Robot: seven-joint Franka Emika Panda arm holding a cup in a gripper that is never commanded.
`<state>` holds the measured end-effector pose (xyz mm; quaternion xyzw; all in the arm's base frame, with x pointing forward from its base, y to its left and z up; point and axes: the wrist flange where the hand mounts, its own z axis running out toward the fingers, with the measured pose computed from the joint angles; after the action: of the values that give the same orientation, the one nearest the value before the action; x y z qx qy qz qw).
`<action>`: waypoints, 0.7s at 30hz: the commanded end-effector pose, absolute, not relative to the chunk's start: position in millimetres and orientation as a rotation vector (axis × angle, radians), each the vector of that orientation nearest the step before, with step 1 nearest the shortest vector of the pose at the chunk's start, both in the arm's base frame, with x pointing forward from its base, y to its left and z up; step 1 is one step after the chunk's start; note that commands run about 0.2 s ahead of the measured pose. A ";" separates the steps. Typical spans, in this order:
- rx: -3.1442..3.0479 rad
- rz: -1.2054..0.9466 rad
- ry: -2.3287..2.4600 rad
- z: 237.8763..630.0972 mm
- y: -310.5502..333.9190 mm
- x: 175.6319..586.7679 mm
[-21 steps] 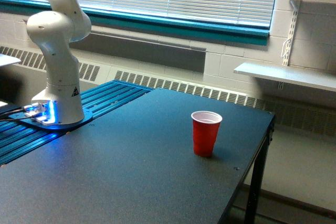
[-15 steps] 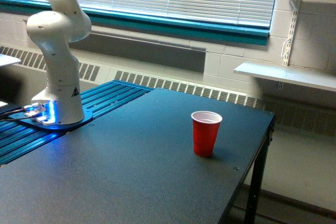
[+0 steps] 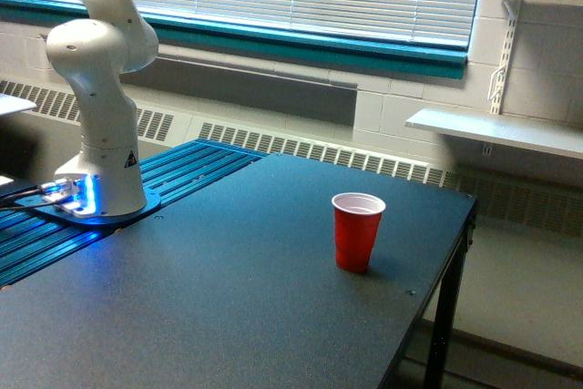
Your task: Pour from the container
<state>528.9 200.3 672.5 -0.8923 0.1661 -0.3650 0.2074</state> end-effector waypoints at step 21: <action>-2.607 -1.053 0.497 598.1 121.6 514.0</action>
<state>520.4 136.1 601.8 -0.9023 0.1877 -0.3543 0.1582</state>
